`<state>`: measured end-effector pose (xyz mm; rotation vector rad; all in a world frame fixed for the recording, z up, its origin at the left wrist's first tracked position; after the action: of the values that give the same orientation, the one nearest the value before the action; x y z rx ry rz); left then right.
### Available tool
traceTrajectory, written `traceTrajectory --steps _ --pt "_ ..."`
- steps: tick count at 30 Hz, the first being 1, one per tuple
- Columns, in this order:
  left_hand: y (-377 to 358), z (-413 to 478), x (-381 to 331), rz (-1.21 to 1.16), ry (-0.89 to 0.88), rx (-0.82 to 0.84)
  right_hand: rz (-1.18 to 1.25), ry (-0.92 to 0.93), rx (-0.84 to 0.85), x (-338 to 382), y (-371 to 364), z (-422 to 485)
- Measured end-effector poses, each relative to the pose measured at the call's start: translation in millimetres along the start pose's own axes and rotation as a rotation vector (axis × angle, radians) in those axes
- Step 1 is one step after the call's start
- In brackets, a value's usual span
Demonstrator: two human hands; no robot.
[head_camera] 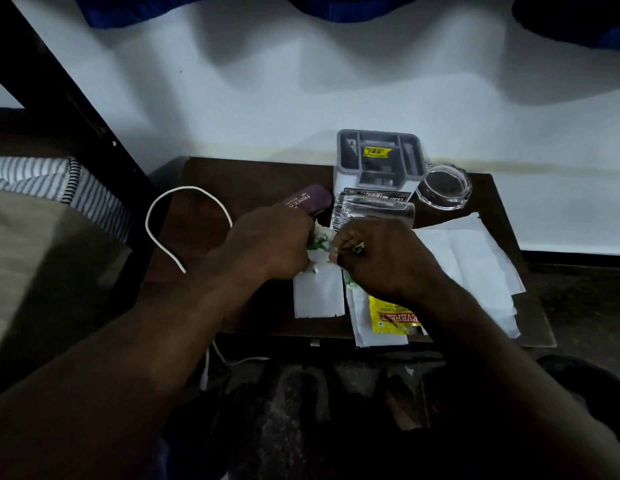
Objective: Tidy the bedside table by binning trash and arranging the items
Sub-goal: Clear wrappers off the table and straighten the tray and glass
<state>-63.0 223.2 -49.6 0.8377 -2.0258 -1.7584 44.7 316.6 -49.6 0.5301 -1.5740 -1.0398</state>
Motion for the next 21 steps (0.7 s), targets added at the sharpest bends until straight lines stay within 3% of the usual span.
traceTrajectory --steps 10,17,21 --pt "4.6 -2.8 -12.9 0.017 -0.056 -0.177 -0.044 0.027 0.020 4.7 1.5 -1.3" --pt "36.0 3.7 -3.9 -0.246 -0.059 -0.214 0.010 0.005 -0.038 0.8 5.8 -0.9" --pt "46.3 6.3 13.8 -0.439 0.074 -0.237 0.041 0.000 -0.063 -2.4 9.0 -0.4"
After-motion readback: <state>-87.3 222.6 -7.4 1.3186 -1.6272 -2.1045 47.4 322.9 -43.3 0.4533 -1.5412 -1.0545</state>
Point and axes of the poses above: each hand's wrist, its own z-axis towards the middle knuckle, its own y-axis out of the back of the hand, x = y × z, the point moved 8 cm from there along z, towards the middle knuckle, and after that the axes turned 6 degrees about y, right-handed, at the moved point
